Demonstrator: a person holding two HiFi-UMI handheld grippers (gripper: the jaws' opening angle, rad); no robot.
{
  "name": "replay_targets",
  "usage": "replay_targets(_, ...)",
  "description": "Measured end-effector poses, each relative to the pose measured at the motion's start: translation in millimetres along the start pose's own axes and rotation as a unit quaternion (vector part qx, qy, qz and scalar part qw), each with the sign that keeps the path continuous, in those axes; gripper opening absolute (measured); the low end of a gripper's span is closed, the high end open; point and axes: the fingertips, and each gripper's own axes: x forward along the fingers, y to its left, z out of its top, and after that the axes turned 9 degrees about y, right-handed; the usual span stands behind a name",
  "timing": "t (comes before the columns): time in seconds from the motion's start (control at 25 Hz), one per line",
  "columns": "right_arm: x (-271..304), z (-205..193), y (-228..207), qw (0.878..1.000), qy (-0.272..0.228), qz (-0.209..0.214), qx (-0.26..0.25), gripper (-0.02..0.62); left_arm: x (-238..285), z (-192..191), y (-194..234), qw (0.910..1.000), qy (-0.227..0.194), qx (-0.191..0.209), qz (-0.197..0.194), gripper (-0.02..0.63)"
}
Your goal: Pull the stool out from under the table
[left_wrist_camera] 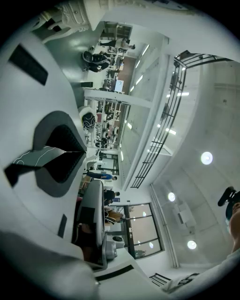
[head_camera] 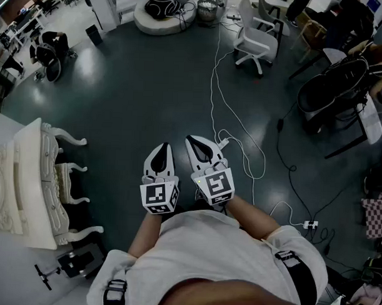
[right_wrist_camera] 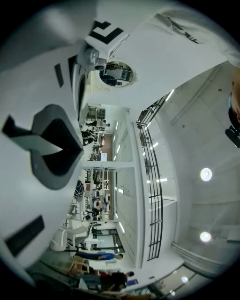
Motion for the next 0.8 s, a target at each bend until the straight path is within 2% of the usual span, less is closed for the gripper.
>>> replay_targets(0.12, 7.3, 15.4, -1.4, 1.0, -0.008, -0.006, 0.003, 0.014, 3.1, 4.4, 11.1, 1.0, -0.004, 0.009, 0.002, 0.008)
replay_targets(0.4, 20.8, 10.9, 11.4, 1.0, -0.013, 0.01, 0.013, 0.014, 3.0, 6.0, 26.2, 0.9999, -0.002, 0.015, 0.007, 0.008)
replay_targets(0.68, 20.8, 6.3, -14.0, 0.999, -0.026, 0.015, 0.012, 0.014, 18.1, 4.3, 15.5, 0.9998, -0.001, 0.008, 0.02, 0.008)
replay_targets(0.8, 19.3, -3.2, -22.8, 0.999, -0.024, 0.03, 0.014, 0.014, 22.8, -4.6, 8.7, 0.9994, 0.004, 0.0, 0.034, 0.008)
